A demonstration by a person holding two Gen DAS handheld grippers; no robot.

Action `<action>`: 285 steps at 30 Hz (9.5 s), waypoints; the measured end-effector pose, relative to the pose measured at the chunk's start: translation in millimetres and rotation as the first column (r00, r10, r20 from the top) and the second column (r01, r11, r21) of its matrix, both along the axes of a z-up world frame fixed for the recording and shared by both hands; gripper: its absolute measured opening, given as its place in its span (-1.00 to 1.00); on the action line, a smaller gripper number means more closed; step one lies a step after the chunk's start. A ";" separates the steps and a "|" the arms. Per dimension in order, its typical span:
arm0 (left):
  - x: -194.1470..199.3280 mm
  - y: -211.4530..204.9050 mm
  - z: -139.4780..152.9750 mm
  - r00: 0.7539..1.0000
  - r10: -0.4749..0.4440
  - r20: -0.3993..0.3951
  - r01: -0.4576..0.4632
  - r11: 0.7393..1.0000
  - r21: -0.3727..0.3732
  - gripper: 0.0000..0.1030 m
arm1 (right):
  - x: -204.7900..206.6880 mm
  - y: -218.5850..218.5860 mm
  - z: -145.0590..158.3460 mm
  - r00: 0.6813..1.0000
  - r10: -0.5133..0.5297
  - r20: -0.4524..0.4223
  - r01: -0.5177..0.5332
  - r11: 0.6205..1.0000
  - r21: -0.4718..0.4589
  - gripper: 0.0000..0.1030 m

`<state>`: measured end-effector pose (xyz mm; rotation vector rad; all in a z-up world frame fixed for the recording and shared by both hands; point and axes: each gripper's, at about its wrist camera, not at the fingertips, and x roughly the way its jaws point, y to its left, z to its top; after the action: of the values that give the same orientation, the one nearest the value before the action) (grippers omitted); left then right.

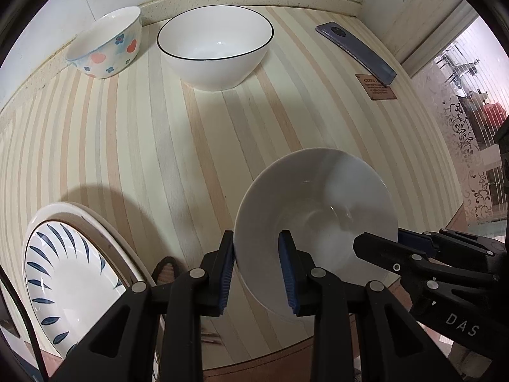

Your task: Organize plates and bowls

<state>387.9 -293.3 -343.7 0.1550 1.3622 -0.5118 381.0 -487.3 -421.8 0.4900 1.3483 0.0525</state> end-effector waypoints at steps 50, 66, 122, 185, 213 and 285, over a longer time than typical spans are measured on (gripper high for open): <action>144.7 22.3 38.7 0.978 0.208 0.013 -0.205 0.969 -0.136 -0.61 | 160.8 -23.1 41.3 0.996 0.042 0.075 -0.052 0.989 0.135 -0.59; 40.8 16.3 73.6 0.997 0.068 0.032 -0.062 0.987 -0.148 -0.61 | 24.8 -22.0 87.1 0.996 -0.004 0.094 -0.006 0.995 0.101 -0.59; 113.0 63.8 72.3 0.961 0.254 0.105 -0.247 0.966 -0.080 -0.54 | 158.4 -15.4 73.5 0.993 0.088 0.075 -0.100 0.981 0.169 -0.02; 36.5 24.6 65.2 0.992 0.119 0.036 -0.113 0.984 -0.138 -0.71 | 21.6 -18.7 87.0 0.998 0.018 0.064 -0.023 0.997 0.070 -0.67; 9.2 -0.2 32.9 0.998 0.062 0.023 -0.062 0.998 -0.022 -0.69 | 7.7 -14.9 42.9 0.999 0.035 -0.027 -0.035 0.999 0.020 -0.61; 17.2 3.2 28.3 0.998 -0.032 -0.046 0.028 0.996 -0.090 0.86 | -41.0 -52.0 24.0 0.991 -0.132 -0.016 0.133 0.978 0.162 0.98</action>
<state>405.1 -290.2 -315.4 0.0906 1.3817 -0.6043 340.0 -539.3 -397.8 0.7175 1.3193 0.0517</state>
